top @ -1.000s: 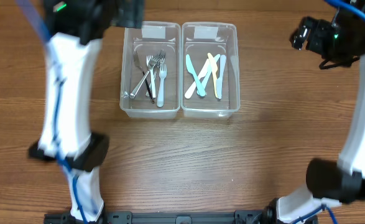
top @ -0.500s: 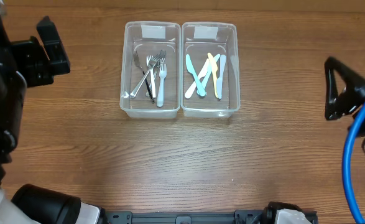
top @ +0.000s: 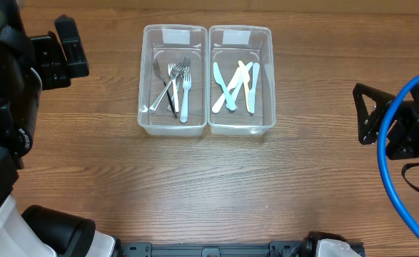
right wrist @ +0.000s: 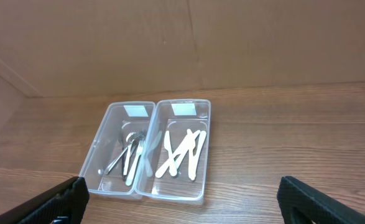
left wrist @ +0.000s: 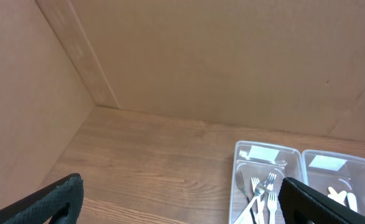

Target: Pack container

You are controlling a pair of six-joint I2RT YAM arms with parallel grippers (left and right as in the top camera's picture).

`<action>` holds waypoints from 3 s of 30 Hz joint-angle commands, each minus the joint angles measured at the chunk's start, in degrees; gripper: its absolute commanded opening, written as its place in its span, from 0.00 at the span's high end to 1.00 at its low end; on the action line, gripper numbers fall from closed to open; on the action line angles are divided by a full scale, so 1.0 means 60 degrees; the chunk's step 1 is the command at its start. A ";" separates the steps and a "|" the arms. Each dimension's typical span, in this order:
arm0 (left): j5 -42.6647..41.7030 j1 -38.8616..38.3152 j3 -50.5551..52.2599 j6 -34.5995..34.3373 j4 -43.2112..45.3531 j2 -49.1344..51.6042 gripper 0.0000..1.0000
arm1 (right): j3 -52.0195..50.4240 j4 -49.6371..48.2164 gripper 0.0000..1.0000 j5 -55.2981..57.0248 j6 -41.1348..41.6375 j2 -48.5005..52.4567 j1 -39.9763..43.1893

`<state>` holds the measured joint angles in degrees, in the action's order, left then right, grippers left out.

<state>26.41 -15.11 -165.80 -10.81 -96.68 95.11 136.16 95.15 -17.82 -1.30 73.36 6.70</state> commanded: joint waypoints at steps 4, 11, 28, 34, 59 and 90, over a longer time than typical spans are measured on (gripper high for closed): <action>0.0164 0.0025 -0.0029 -0.0200 -0.0018 -0.0040 0.00 | 0.0004 -0.0040 0.00 -0.0047 -0.0040 0.0160 0.0011; 0.0164 0.0025 -0.0029 -0.0200 -0.0018 -0.0040 0.00 | 0.0004 0.0200 0.00 0.1195 -0.0080 0.0168 0.0011; 0.0164 0.0025 -0.0029 -0.0200 -0.0018 -0.0040 0.00 | -0.6747 -0.4142 0.00 0.1188 -0.0102 -0.4036 0.0018; 0.0164 0.0025 -0.0029 -0.0200 -0.0018 -0.0040 0.00 | -1.2134 -0.5956 0.00 0.0565 -0.0073 -0.7202 0.0018; 0.0164 0.0018 -0.0029 -0.0200 -0.0018 -0.0040 0.00 | -1.9952 -1.0284 0.00 -0.0386 -0.0080 -1.1224 0.0007; 0.0164 0.0018 -0.0029 -0.0200 -0.0018 -0.0040 0.00 | -2.1219 -1.0706 0.00 0.0029 -0.0076 -1.2200 0.0011</action>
<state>26.44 -15.11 -165.80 -11.03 -96.90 95.11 9.10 31.40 -17.80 -1.69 0.89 6.72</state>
